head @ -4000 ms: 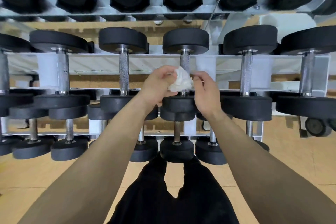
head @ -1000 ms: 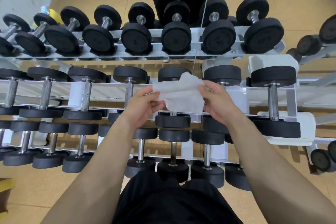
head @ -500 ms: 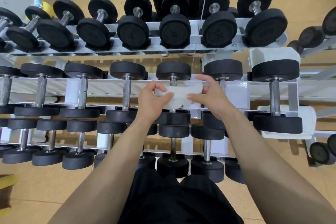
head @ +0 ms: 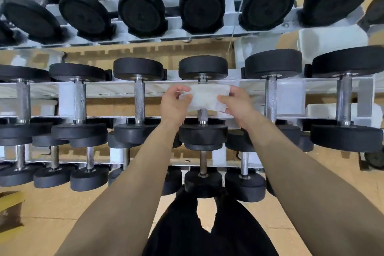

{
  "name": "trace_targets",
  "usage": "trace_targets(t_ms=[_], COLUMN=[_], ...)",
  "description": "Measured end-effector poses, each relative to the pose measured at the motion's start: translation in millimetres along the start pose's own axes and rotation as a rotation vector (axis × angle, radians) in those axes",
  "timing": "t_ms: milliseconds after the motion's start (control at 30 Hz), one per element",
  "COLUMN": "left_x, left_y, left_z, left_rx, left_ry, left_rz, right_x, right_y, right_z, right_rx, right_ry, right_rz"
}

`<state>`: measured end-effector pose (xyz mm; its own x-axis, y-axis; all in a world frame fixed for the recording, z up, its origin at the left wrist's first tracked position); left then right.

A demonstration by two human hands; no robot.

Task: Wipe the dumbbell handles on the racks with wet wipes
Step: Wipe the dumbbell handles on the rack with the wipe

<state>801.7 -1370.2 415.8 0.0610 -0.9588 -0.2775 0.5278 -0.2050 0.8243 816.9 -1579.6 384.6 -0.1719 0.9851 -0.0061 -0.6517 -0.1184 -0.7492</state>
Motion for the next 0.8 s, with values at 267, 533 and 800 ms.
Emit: trace_targets(t_ms=[267, 533, 800], left_x=[8.5, 14.6, 15.0], left_y=[-33.1, -24.1, -21.3], left_z=[-39.4, -25.1, -14.9], left_rx=[-0.028, 0.016, -0.007], left_ry=[0.017, 0.038, -0.012], left_rz=[0.0, 0.095, 0.175], right_x=[-6.4, 16.3, 47.4], right_y=[21.6, -17.6, 8.8], right_z=[-42.1, 0.3, -14.8], right_rx=[0.014, -0.142, 0.095], right_ry=[0.181, 0.421, 0.266], right_rz=[0.169, 0.373, 0.045])
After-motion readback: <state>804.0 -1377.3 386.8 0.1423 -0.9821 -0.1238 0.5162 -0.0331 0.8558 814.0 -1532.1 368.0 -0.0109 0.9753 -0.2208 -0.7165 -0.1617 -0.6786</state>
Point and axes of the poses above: each hand's wrist, its own z-axis away from the middle knuckle, its own x-axis out of the palm, y = z × x, the point moved 9 cm from there along -z, towards the middle knuckle, and after that the axes turned 8 degrees about -y, right-handed, at the moved point
